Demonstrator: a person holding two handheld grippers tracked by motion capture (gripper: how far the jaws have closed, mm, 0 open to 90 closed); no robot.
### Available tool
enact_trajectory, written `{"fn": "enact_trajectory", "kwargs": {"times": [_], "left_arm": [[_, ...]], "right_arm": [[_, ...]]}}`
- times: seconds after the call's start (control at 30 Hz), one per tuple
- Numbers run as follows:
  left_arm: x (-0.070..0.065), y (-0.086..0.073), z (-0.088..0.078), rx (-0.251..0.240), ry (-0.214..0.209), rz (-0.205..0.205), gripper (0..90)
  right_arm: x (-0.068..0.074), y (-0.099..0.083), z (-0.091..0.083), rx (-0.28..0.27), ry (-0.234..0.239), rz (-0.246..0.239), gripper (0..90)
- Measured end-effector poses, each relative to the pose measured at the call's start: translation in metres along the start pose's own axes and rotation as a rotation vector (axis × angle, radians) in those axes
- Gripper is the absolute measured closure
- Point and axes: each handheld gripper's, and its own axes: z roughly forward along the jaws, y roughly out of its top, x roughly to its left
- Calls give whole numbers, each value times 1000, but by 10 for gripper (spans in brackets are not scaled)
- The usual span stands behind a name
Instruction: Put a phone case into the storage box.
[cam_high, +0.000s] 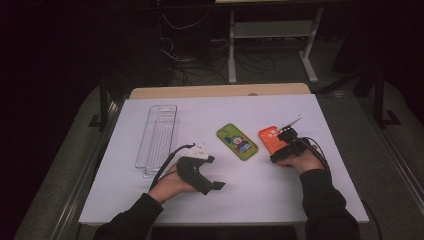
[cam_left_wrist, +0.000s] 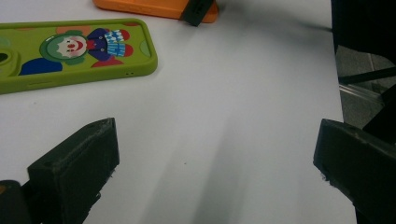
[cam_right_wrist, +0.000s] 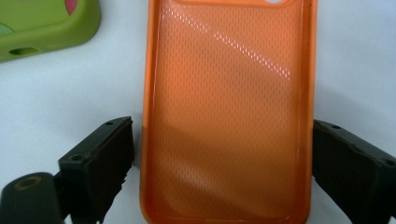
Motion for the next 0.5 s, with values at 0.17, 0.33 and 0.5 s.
{"fn": "enact_trajectory", "kwargs": {"times": [0.17, 0.33, 0.5], "left_arm": [[-1, -1, 1, 3, -1, -13, 0], [-1, -1, 2, 7, 1, -12, 0], [-1, -1, 2, 8, 3, -7, 0]], "right_arm": [[0, -1, 0, -2, -3, 5, 96], [0, -3, -2, -20, -3, 10, 146], [1, -4, -2, -23, -10, 24, 152]]}}
